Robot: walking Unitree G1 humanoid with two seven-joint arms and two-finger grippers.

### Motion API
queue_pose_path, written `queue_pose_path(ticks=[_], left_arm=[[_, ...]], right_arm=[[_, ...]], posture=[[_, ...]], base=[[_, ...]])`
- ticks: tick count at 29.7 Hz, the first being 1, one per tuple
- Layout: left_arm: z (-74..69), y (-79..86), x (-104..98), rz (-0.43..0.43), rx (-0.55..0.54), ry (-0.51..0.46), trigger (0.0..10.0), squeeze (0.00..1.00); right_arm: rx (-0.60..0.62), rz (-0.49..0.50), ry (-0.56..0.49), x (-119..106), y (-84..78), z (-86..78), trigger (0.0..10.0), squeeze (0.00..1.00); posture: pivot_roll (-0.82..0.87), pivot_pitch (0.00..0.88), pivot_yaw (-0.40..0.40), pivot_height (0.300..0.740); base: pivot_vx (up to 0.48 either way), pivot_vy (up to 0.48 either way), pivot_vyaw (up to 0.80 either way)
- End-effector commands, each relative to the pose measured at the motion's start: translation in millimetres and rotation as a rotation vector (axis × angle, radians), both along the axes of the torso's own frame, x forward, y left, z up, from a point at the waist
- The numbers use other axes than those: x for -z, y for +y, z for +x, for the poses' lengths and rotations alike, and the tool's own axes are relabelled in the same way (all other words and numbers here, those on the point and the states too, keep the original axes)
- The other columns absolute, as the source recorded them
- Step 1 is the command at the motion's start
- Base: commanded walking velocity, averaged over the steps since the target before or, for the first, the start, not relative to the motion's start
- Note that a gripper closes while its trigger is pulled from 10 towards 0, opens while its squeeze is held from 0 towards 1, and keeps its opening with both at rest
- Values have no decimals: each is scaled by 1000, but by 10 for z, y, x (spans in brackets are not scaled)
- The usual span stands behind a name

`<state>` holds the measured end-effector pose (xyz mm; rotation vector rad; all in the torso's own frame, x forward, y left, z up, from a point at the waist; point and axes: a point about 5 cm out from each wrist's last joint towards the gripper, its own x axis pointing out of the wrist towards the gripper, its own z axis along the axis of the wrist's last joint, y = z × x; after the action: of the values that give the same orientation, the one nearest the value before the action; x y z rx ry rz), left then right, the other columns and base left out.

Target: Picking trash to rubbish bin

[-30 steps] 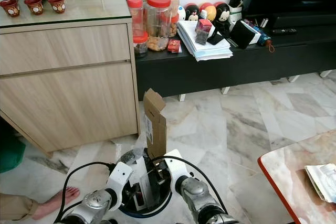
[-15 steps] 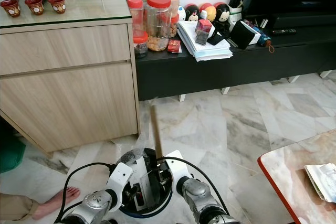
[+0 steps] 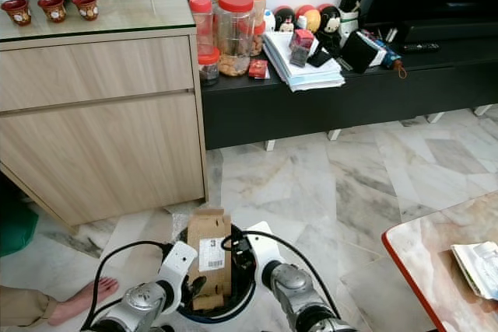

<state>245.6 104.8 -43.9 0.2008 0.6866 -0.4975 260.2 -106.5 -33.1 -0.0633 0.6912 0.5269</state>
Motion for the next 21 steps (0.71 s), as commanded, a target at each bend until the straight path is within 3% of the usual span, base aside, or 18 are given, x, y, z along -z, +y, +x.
queue_pose_path(ticks=[1, 7, 12, 14, 16, 19, 21], left_arm=[[-75, -4, 59, 4, 3, 38, 10000, 0], [-24, 164, 44, 65, -83, 1, 10000, 0], [-8, 297, 42, 91, -155, -8, 10000, 0], [-40, 347, 70, 98, -167, 18, 10000, 0], [-40, 347, 70, 98, -167, 18, 10000, 0], [-124, 412, 136, 145, -151, 65, 10000, 0], [-147, 426, 154, 165, -145, 79, 10000, 0]], right_arm=[[42, -13, -1, 24, -85, -20, 10000, 0], [154, -50, -22, 37, -261, -15, 10000, 0], [261, -106, 17, 118, -469, -105, 10000, 0], [332, -143, 69, 204, -620, -225, 10000, 0], [332, -143, 69, 204, -620, -225, 10000, 0], [403, -180, 155, 351, -783, -474, 10000, 0], [412, -179, 168, 371, -797, -513, 10000, 0]], posture=[[91, 101, -100, 740], [86, 105, -99, 740], [86, 106, -101, 740], [90, 107, -101, 740], [90, 107, -101, 740], [84, 108, -97, 740], [85, 109, -97, 740]], base=[[0, 0, 0], [0, 0, 0], [0, 0, 0], [0, 0, 0], [0, 0, 0], [0, 0, 0], [0, 0, 0]])
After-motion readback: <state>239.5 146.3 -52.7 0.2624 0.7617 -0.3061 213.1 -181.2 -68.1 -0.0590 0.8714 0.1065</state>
